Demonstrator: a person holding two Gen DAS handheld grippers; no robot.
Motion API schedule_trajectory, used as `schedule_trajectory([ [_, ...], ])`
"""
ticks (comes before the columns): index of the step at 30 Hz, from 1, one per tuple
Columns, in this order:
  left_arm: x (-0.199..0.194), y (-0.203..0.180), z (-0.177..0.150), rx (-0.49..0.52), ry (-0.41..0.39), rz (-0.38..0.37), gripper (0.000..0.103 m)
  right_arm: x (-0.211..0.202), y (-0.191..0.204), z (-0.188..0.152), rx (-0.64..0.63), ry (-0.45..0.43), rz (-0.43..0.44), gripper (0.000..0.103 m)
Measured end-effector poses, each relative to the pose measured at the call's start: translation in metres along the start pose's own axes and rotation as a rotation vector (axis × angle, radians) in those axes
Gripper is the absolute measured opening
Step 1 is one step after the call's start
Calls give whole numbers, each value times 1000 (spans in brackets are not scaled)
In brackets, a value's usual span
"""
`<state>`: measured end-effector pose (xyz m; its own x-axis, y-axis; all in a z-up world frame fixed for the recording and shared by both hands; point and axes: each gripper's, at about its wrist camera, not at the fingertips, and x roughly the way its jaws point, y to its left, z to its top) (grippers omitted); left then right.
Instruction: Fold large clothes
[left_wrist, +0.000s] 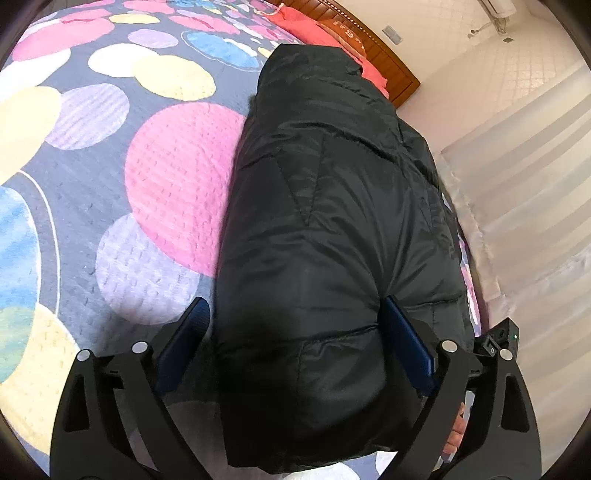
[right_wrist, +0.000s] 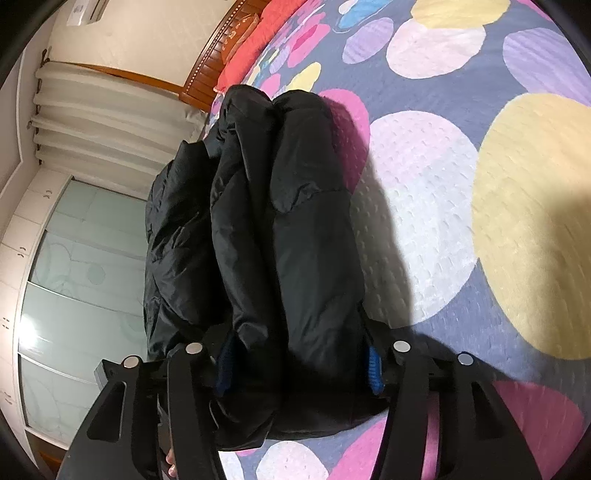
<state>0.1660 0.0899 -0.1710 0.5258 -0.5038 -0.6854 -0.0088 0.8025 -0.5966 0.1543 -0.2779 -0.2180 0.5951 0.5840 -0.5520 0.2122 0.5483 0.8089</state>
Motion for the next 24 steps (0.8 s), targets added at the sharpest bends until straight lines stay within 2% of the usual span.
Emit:
schedule_trajectory([
  [10, -13, -9, -4, 32, -17, 64, 95, -16, -7, -9, 27, -10, 18, 62],
  [24, -38, -29, -22, 167, -111, 227, 95, -51, 2, -36, -18, -73, -54, 64],
])
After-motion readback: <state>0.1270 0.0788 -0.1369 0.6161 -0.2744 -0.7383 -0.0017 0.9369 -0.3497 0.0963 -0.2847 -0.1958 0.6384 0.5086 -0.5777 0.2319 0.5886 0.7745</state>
